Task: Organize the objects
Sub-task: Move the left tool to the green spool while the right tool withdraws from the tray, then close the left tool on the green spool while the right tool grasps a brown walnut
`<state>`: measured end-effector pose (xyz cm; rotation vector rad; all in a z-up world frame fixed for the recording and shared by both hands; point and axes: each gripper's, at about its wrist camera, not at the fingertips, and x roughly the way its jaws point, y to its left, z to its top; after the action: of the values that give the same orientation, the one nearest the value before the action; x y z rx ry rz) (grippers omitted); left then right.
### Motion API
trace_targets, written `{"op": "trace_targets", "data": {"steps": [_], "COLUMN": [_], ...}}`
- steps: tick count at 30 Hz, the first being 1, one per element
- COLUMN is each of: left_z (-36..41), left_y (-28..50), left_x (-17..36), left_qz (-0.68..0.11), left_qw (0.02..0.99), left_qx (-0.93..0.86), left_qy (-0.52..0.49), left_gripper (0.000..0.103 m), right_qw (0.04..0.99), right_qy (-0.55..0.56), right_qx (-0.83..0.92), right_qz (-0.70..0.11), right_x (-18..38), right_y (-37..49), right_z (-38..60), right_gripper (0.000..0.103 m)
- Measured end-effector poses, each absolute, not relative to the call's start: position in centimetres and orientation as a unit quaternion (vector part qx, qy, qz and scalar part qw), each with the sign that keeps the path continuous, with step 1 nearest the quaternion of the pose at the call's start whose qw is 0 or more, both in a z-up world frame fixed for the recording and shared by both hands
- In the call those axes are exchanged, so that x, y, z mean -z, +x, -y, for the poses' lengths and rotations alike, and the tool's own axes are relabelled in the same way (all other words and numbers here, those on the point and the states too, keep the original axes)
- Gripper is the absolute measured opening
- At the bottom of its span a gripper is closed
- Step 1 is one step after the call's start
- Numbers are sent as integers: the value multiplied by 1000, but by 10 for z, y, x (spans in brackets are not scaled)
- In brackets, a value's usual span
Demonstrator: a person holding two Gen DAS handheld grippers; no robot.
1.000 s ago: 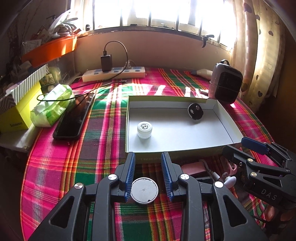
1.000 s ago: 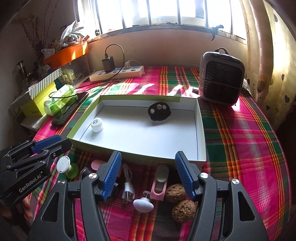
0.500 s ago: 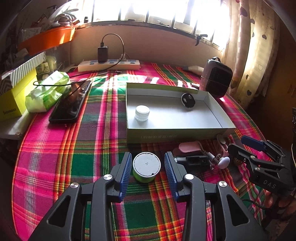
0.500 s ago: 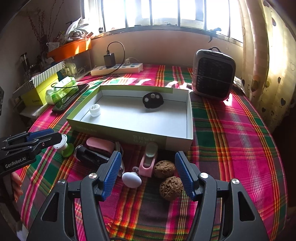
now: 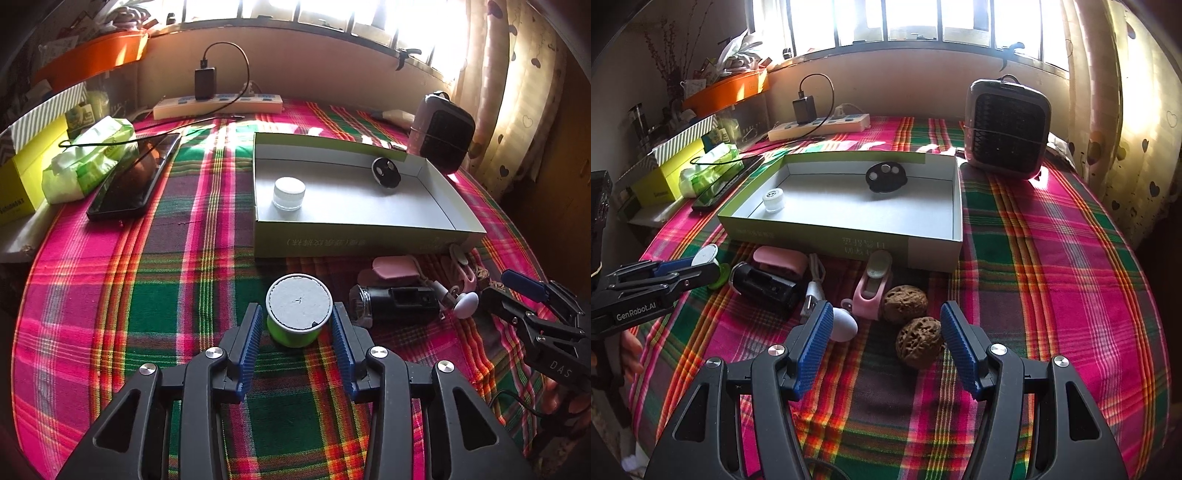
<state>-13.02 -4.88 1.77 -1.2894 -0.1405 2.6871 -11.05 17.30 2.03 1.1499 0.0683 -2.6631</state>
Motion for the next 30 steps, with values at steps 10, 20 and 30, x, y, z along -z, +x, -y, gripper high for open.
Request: {"op": "trace_targets", "data": {"steps": [10,20,30], "left_z": [49,51,50], "left_y": [-137,-141,-143], "left_x": [-12,-11,-11], "left_qz": [47,51,52], "left_qw": [70,64,59], "left_qx": [-896,-897,-897], "left_qy": [-437,-434,-436], "left_gripper": [36,36,36], "right_qw": [94,86,82], "right_qy": [404,419,418], "right_qx": [910,904,905], "right_qz": [-18,-17,-17], "right_x": [-14,-5,-6], "right_y": [-115,-117,-115], "right_z": [-188,-193,-193], "right_gripper": [62,61,56]}}
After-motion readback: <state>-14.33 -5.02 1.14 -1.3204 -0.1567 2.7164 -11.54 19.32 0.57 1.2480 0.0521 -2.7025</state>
